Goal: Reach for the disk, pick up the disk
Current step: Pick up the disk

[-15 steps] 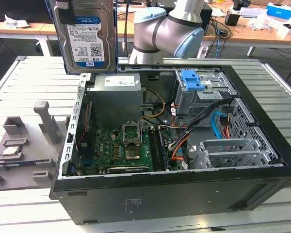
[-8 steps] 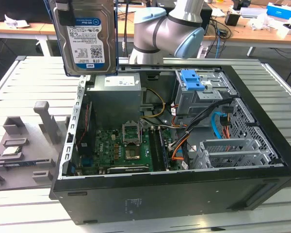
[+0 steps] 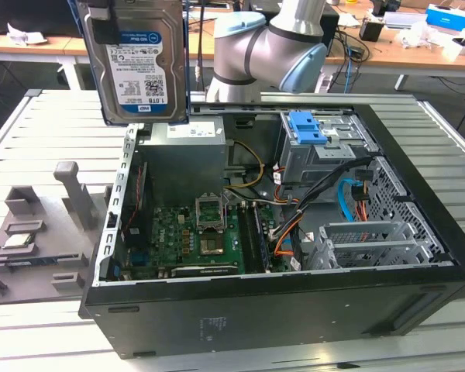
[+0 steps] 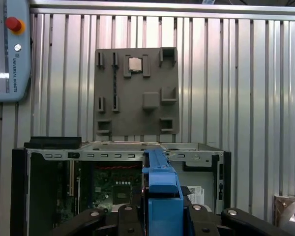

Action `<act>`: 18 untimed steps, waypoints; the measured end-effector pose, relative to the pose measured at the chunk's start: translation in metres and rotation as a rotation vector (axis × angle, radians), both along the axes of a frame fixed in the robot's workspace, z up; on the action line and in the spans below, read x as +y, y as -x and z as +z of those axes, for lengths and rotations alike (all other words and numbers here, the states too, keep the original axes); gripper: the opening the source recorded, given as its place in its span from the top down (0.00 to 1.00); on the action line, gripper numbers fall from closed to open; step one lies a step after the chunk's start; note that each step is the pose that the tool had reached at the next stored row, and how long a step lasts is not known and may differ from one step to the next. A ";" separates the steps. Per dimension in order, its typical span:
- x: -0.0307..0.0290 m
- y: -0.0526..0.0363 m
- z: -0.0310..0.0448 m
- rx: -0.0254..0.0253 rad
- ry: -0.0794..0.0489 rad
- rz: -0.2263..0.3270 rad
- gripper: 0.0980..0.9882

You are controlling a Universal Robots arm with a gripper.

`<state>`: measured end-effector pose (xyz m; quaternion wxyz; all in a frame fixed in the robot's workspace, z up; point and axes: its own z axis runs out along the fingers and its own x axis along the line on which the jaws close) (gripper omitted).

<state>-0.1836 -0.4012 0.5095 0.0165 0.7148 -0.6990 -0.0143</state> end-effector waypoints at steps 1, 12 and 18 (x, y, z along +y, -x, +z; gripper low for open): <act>-0.0021 -0.0003 0.0000 0.0001 0.000 0.000 0.70; -0.0125 -0.0016 0.0000 0.0001 0.000 0.000 0.70; -0.0221 -0.0021 0.0000 0.0001 0.000 0.000 0.70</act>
